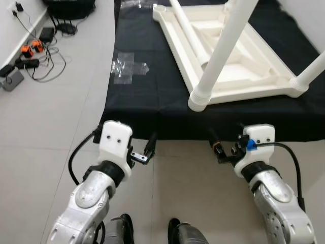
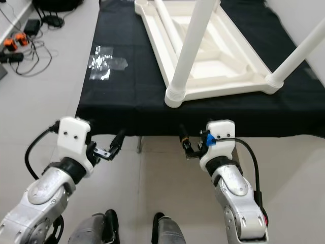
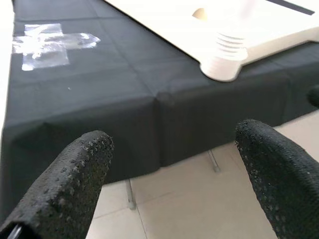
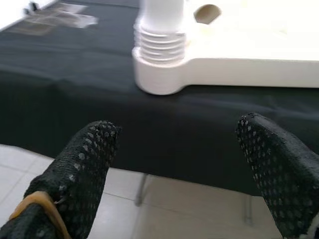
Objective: Building children table
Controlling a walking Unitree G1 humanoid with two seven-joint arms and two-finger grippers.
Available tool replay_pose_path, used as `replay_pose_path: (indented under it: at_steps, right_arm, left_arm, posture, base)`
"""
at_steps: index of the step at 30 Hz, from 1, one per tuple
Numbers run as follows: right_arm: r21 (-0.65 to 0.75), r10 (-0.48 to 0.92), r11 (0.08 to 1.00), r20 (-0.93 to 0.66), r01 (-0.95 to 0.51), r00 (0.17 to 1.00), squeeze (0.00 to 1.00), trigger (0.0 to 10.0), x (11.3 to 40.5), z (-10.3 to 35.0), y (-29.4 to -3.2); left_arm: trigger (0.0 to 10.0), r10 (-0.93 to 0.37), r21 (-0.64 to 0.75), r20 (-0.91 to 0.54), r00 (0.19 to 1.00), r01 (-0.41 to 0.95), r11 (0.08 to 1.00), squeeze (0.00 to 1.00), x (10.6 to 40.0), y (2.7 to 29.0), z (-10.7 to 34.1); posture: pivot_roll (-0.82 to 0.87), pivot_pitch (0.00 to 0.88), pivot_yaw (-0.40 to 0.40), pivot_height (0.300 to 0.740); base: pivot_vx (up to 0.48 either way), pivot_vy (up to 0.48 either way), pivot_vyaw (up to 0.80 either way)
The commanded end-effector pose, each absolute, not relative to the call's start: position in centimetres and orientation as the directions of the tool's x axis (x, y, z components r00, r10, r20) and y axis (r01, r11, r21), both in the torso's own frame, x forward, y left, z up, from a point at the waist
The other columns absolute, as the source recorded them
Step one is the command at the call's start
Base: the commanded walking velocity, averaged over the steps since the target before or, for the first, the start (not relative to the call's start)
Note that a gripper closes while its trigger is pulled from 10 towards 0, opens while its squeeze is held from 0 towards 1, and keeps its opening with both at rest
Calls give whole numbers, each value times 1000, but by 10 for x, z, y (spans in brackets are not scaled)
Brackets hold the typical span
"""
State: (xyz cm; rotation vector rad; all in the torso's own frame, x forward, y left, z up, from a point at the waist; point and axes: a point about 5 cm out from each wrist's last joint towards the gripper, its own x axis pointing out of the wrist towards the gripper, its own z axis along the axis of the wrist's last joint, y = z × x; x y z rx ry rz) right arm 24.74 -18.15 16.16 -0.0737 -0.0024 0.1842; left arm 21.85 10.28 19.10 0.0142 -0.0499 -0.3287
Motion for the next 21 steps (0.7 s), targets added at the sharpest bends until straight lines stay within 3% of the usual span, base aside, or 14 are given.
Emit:
replay_pose_path:
  at_steps: [1,8,13,21]
  right_arm:
    - [-70,187,980,-16,-187,982,0,10000,241,155,-176]
    - [-45,184,982,-32,-186,982,0,10000,242,143,-168]
    - [-52,186,981,31,-184,982,0,10000,259,154,-169]
    - [-51,211,977,100,-207,972,0,10000,276,167,-166]
  left_arm:
    - [10000,-305,19,35,952,304,952,0,213,104,186]
    - [10000,-223,8,-6,975,223,975,0,207,116,175]
    - [10000,-151,32,42,988,150,988,0,216,129,184]
    - [10000,7,63,148,989,-17,998,0,225,156,206]
  posture:
    - [44,132,-73,740]
    - [54,92,-73,740]
    - [55,47,-78,740]
    - [70,12,-97,740]
  base:
    - [0,0,-600]
    - [0,0,-771]
    - [0,0,-800]
    - [0,0,0]
